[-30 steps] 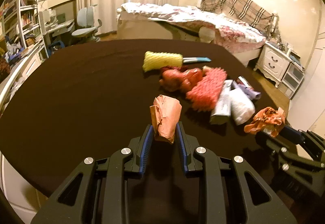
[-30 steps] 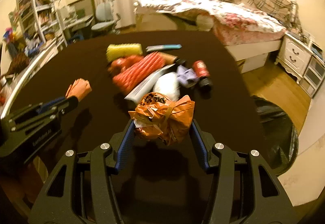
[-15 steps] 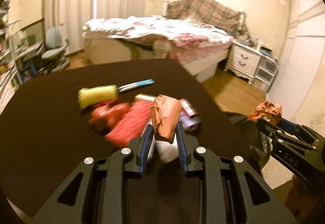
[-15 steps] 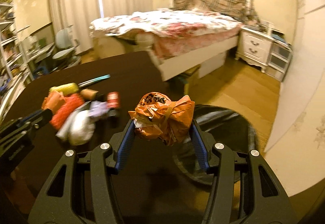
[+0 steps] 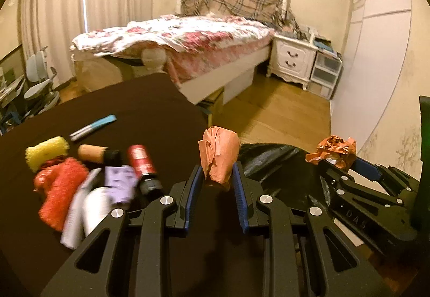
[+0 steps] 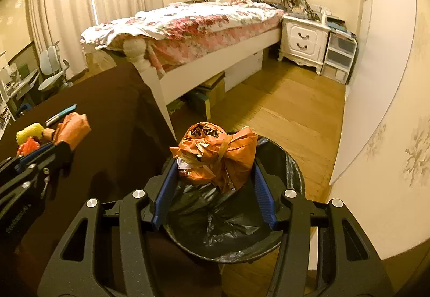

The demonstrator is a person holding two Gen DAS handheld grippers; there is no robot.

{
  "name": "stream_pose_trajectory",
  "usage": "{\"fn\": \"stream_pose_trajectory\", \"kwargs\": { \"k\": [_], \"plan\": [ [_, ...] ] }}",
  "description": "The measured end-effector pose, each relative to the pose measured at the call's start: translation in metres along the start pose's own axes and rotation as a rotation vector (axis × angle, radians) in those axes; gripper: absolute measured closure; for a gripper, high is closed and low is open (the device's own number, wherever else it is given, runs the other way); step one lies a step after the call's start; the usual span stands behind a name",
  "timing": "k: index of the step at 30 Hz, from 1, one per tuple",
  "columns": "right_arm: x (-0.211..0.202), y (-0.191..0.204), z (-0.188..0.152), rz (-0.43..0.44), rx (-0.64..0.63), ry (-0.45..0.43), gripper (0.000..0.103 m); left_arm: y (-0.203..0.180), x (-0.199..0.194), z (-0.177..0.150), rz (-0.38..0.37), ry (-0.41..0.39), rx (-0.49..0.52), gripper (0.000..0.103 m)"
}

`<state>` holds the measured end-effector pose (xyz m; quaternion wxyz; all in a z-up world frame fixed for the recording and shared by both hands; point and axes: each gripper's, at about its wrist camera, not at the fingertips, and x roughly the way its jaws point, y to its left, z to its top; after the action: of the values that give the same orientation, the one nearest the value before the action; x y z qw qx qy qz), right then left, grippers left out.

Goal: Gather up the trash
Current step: 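Carry both held orange items over the black trash bin, then open both tools to drop the orange items into the bin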

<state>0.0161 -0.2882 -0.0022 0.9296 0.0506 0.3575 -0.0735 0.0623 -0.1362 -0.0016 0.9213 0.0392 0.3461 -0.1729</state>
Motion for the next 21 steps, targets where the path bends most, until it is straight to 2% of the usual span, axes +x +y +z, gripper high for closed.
{"fn": "stream_pose_trajectory", "kwargs": {
  "k": [11, 12, 13, 14, 16, 17, 18, 21],
  "plan": [
    [0.021, -0.027, 0.000, -0.004, 0.041, 0.038, 0.049, -0.035, 0.036, 0.004, -0.006, 0.062, 0.077, 0.076],
    [0.023, -0.029, 0.001, -0.005, 0.043, 0.040, 0.048, -0.037, 0.039, 0.004, -0.004, 0.069, 0.088, 0.075],
    [0.024, -0.030, 0.001, -0.009, 0.045, 0.042, 0.043, -0.038, 0.041, 0.004, 0.005, 0.073, 0.092, 0.074],
    [0.025, -0.032, 0.001, -0.013, 0.049, 0.042, 0.039, -0.038, 0.042, 0.004, 0.010, 0.076, 0.091, 0.072],
    [0.025, -0.034, 0.001, -0.020, 0.061, 0.038, 0.036, -0.036, 0.040, 0.002, 0.013, 0.077, 0.081, 0.061],
    [0.025, -0.036, 0.000, -0.023, 0.065, 0.038, 0.036, -0.035, 0.039, 0.002, 0.015, 0.071, 0.075, 0.051],
    [0.024, -0.037, -0.001, -0.028, 0.069, 0.038, 0.036, -0.034, 0.037, 0.003, 0.018, 0.063, 0.068, 0.046],
    [0.022, -0.041, -0.001, -0.036, 0.081, 0.038, 0.036, -0.035, 0.033, 0.003, 0.021, 0.052, 0.065, 0.041]
  ]
}}
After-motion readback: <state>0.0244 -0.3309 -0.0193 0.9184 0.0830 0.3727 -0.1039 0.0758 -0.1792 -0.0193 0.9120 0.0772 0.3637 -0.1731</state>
